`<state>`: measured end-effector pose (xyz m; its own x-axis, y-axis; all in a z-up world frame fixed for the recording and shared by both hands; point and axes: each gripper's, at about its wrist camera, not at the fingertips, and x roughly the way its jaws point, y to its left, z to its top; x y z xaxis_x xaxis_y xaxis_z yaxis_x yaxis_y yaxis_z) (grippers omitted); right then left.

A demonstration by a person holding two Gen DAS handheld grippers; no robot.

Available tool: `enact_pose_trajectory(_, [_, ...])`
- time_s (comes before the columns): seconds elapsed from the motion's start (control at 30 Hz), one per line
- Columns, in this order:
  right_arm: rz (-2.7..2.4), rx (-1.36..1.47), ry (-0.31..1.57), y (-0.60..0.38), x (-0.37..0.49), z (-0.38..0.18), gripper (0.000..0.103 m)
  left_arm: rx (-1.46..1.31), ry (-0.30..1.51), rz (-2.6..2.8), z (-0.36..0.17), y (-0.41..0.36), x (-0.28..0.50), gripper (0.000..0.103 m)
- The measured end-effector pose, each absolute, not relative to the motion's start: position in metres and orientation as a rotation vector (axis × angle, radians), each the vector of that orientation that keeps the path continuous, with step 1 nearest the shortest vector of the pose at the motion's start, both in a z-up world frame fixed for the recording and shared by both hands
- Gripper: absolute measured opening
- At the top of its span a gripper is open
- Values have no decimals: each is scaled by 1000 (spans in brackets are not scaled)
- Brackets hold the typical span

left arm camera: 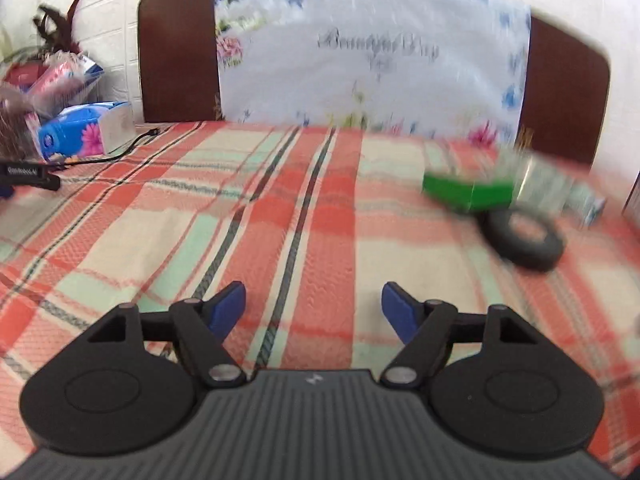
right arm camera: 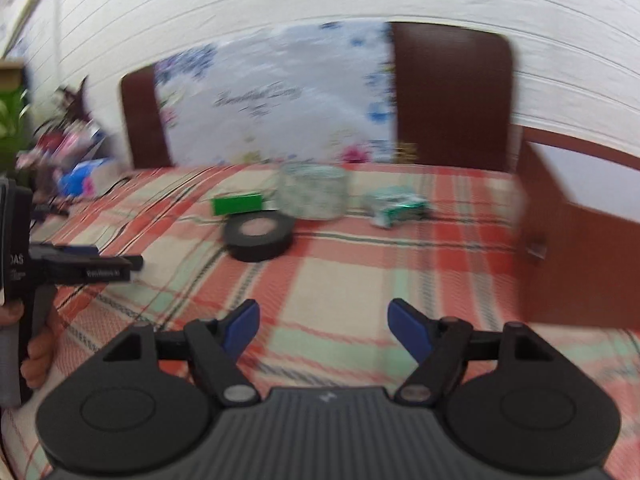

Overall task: Organize objects
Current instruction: 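Move the right gripper toward the black tape roll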

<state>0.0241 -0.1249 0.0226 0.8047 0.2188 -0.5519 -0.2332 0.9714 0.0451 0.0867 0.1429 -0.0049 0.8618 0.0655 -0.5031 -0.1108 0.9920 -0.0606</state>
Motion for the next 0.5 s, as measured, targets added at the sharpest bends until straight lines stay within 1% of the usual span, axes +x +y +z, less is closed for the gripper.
enact_pose_trajectory(0.17, [317, -107, 617, -67, 100, 3, 77, -130, 539, 89, -7, 145, 92, 80])
enact_pose_trajectory(0.2, [318, -128, 620, -57, 116, -1, 74, -140, 540, 90, -7, 146, 93, 80])
enact_pose_trajectory(0.23, [317, -141, 632, -49, 130, -5, 78, -145, 537, 92, -8, 146, 93, 80])
enact_pose_trajectory(0.27, [308, -143, 651, -43, 141, -9, 80, -148, 536, 91, -8, 147, 93, 80])
enact_pose_trajectory(0.3, [306, -122, 653, -43, 147, -10, 79, -149, 535, 90, -9, 147, 93, 80])
enact_pose_trajectory(0.4, [303, -132, 654, -45, 136, -9, 79, -155, 533, 83, -10, 150, 91, 80])
enact_pose_trajectory(0.5, [318, -123, 663, -65, 97, -9, 79, -154, 535, 80, -9, 150, 92, 80])
